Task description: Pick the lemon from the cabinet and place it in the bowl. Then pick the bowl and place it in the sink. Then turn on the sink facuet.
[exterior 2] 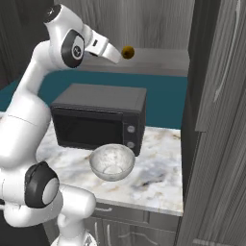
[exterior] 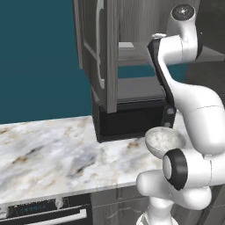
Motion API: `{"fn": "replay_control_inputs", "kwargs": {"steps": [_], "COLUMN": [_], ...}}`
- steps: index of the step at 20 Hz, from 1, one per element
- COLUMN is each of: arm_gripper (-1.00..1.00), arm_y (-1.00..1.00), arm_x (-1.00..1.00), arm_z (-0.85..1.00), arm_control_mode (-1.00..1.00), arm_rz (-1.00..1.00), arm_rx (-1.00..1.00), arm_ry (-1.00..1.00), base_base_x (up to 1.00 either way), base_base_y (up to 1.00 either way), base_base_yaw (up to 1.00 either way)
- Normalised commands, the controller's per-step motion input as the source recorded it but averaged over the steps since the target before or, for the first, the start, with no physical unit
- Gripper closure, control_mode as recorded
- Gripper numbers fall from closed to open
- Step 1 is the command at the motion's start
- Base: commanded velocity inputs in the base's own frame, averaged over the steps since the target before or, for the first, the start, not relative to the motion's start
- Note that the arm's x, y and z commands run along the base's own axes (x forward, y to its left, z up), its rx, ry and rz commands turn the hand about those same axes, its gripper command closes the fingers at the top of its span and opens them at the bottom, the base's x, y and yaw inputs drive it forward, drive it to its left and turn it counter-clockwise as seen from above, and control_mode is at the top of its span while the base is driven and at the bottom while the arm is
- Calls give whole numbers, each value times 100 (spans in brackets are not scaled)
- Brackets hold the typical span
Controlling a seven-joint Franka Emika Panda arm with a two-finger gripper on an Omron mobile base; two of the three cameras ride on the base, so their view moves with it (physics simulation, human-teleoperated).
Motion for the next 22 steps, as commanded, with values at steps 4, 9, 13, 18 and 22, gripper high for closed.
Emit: {"fn": "replay_control_inputs", "kwargs": {"steps": [4,9,13,18,22], "arm_gripper": [-100,-100,-100,-100,-100], "arm_y": [-27,-16,-2,-3,-16], "arm_x": [58,69,66,54,54], "arm_z": [-4,-9,-9,-4,-5], "arm_control_mode": [-100,-100,-100,-100,-100], "arm_rz": [0,1,0,0,1], "arm_rx": [0,0,0,0,0], "arm_ry": [0,0,0,0,0], "base_base_x": [0,0,0,0,0], "base_base_y": [0,0,0,0,0], "base_base_yaw": [0,0,0,0,0]}}
